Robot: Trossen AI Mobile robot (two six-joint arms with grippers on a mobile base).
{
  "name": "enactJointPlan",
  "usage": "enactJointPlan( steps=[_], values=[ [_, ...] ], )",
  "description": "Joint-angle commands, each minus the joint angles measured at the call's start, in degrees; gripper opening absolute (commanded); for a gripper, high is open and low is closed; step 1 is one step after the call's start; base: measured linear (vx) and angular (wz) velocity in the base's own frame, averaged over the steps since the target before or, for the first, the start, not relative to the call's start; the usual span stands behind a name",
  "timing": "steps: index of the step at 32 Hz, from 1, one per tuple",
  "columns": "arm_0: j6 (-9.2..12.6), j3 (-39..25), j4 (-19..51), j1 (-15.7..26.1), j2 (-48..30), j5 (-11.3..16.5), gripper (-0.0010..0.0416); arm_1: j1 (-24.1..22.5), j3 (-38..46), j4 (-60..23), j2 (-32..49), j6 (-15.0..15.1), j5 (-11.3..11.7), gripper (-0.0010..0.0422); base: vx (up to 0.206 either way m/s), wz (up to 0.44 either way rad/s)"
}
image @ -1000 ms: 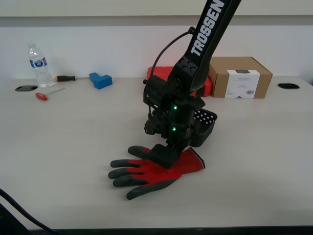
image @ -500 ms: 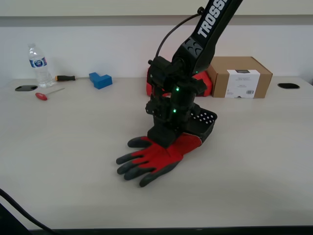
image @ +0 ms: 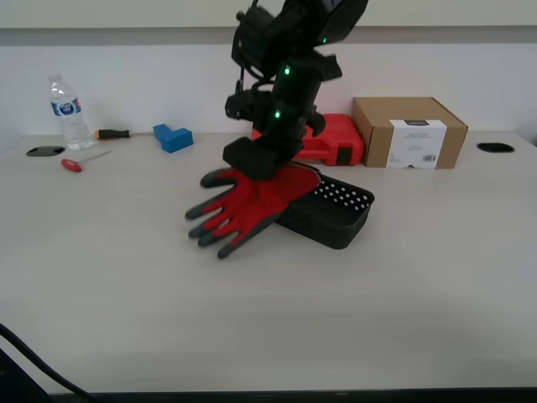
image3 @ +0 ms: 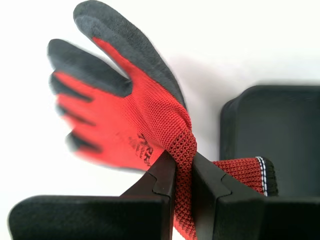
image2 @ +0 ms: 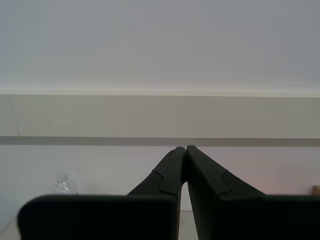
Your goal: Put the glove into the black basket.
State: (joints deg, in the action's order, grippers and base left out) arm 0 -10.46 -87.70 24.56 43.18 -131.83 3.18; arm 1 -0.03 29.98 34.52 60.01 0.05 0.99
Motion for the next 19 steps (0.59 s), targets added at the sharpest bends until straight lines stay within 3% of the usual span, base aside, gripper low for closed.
enactJointPlan(
  steps=[1, 4, 7, 12, 14, 19],
  values=[
    [1.6, 0.5, 0.7, -1.0, 7.1, 0.0, -0.0002, 0.0, 0.0, 0.2, 0.0, 0.0, 0.0, 0.0, 0.0, 0.0],
    [1.7, 0.2, 2.2, -3.5, 10.1, -0.3, -0.0002, 0.0, 0.0, 0.2, 0.0, 0.0, 0.0, 0.0, 0.0, 0.0],
    [4.1, 1.5, 3.1, -8.9, 10.2, -0.3, -0.0002, 0.0, 0.0, 0.2, 0.0, 0.0, 0.0, 0.0, 0.0, 0.0],
    [4.5, 4.3, 0.2, -16.7, 10.2, 0.5, -0.0002, 0.0, 0.0, 0.2, 0.0, 0.0, 0.0, 0.0, 0.0, 0.0],
    [4.7, 4.4, -0.3, -17.3, 10.2, 3.2, -0.0002, 0.0, 0.0, 0.2, 0.0, 0.0, 0.0, 0.0, 0.0, 0.0],
    [5.5, 6.1, -3.4, -16.9, 10.2, 2.7, 0.0, 0.0, 0.0, 0.2, 0.0, 0.0, 0.0, 0.0, 0.0, 0.0]
  ],
)
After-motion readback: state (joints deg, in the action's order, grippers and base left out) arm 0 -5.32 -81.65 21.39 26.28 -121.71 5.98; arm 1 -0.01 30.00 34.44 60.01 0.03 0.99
